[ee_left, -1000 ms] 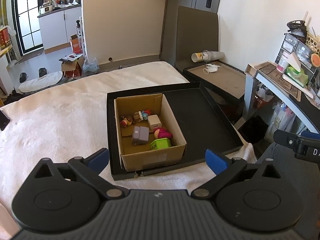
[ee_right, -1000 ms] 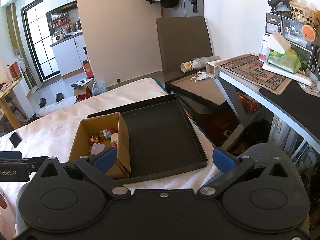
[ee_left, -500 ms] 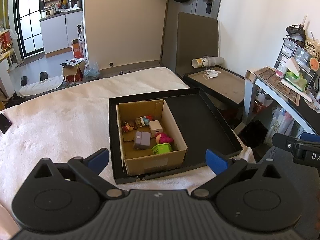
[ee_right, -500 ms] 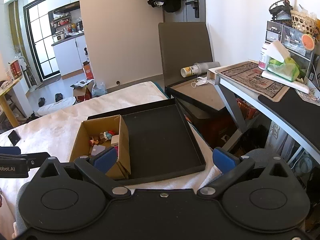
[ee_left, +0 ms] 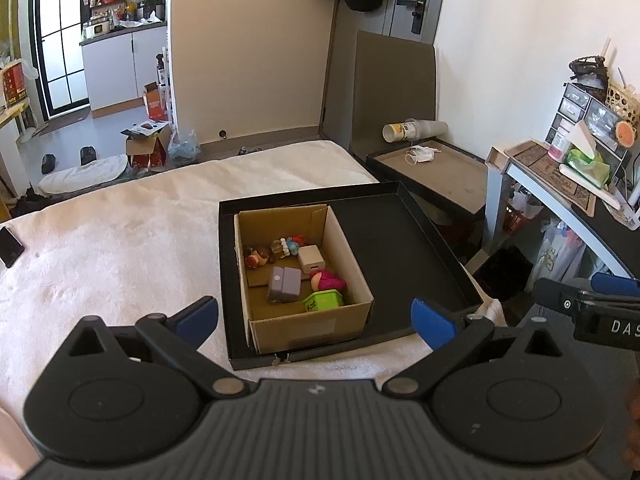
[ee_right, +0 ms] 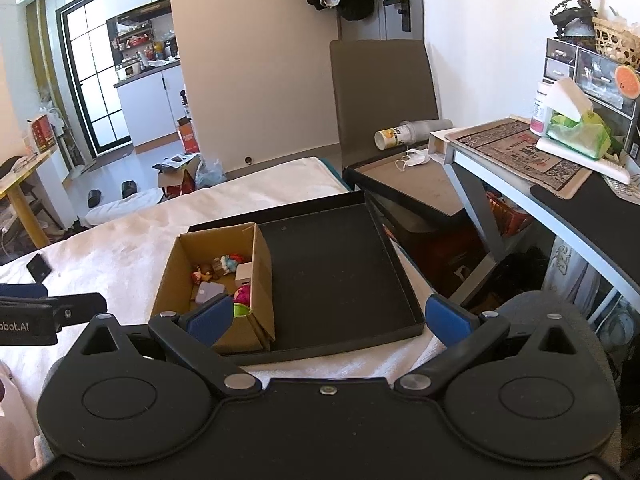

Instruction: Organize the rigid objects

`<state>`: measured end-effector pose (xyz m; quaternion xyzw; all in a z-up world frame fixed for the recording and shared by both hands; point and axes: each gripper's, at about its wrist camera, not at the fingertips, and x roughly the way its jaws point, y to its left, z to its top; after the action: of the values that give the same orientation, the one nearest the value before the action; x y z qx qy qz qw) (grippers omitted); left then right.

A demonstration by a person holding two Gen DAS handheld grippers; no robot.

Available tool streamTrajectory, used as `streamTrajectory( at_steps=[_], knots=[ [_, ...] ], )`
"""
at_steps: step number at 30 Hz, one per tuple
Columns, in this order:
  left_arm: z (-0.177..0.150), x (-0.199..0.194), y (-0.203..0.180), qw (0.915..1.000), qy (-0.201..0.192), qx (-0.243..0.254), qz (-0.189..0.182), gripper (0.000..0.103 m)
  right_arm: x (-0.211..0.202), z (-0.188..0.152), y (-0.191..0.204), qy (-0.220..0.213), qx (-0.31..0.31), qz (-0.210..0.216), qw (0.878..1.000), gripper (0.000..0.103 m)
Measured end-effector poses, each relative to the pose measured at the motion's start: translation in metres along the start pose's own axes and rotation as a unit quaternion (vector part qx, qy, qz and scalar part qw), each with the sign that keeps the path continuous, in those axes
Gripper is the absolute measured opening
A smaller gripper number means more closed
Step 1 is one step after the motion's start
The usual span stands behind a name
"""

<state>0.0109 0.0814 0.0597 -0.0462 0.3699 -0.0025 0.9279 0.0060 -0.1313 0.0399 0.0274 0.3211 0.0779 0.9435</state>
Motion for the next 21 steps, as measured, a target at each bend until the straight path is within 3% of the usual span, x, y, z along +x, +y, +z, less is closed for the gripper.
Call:
streamTrajectory(
  at_steps=[21],
  knots=[
    [-0.0035,-0.0012,-0.0026,1.0,-0.004,0.006,0.001,0.102,-0.0031,-0.0031,0.001,-0.009,-0.012,-0.016,1.0,0.103]
  ],
)
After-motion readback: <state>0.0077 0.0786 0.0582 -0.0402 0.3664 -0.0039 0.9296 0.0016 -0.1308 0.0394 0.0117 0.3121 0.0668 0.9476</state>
